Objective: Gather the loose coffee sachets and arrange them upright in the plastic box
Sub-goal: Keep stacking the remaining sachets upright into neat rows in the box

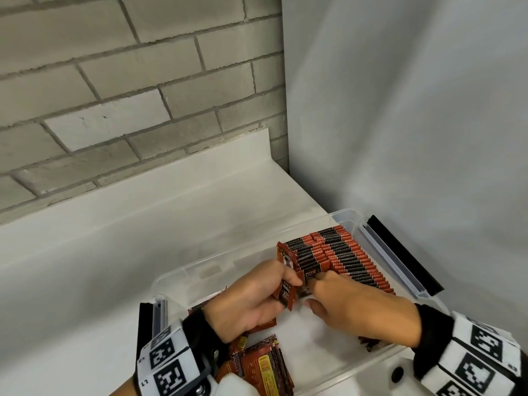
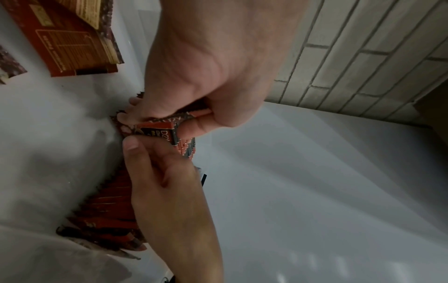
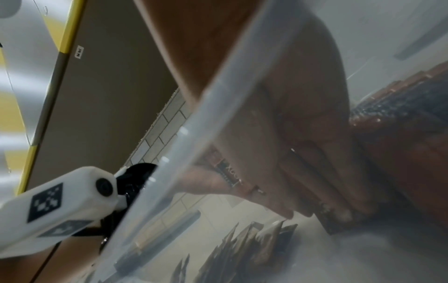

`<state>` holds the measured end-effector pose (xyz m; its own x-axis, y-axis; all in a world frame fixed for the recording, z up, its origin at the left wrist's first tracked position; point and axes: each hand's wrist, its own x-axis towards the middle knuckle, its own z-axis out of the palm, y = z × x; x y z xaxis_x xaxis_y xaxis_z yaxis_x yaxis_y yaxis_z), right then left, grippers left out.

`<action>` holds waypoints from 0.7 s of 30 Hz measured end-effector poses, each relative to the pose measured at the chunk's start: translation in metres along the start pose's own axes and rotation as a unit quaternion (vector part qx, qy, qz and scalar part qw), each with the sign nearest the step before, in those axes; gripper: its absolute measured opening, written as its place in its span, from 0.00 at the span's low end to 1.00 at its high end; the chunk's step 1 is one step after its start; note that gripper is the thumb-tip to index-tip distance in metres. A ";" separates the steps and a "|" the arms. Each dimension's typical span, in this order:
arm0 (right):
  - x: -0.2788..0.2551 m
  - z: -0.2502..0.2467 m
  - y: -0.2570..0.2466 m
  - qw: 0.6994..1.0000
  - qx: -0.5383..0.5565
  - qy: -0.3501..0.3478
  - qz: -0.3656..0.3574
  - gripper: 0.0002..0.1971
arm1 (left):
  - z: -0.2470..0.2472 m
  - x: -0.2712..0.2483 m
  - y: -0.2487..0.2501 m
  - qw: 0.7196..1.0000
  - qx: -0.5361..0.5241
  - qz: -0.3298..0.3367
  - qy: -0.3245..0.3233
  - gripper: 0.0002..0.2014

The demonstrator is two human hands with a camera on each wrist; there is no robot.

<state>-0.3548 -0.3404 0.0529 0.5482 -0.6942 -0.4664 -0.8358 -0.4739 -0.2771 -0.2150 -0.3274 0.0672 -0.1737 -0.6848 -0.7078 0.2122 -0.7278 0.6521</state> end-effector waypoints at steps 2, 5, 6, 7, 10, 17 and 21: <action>-0.001 0.001 0.001 1.000 0.004 0.000 -0.007 0.15 | -0.001 -0.001 0.000 1.000 0.003 0.003 0.007 0.15; -0.005 0.001 0.003 1.000 0.019 0.008 -0.008 0.14 | 0.000 -0.002 0.001 1.000 0.005 0.015 0.024 0.16; -0.005 0.001 0.003 1.000 0.024 0.010 -0.008 0.14 | 0.001 -0.003 0.001 1.000 0.000 0.016 0.024 0.16; -0.006 0.001 0.004 0.999 0.029 0.014 -0.009 0.14 | 0.002 -0.005 0.002 1.000 -0.004 0.015 0.022 0.16; -0.006 0.000 0.003 0.999 0.028 0.034 -0.013 0.15 | 0.002 -0.010 0.005 0.999 0.008 0.018 0.028 0.15; -0.017 -0.006 0.001 0.998 0.035 0.047 -0.031 0.09 | -0.009 -0.028 0.021 0.991 0.093 0.040 0.084 0.10; -0.024 -0.025 0.012 0.989 0.079 0.123 -0.037 0.07 | -0.012 -0.030 0.017 0.996 0.053 0.014 0.066 0.09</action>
<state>-0.3776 -0.3426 0.0819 0.5819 -0.7812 -0.2262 -0.7768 -0.4516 -0.4389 -0.1948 -0.3191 0.0962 -0.0390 -0.6993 -0.7137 0.1121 -0.7128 0.6923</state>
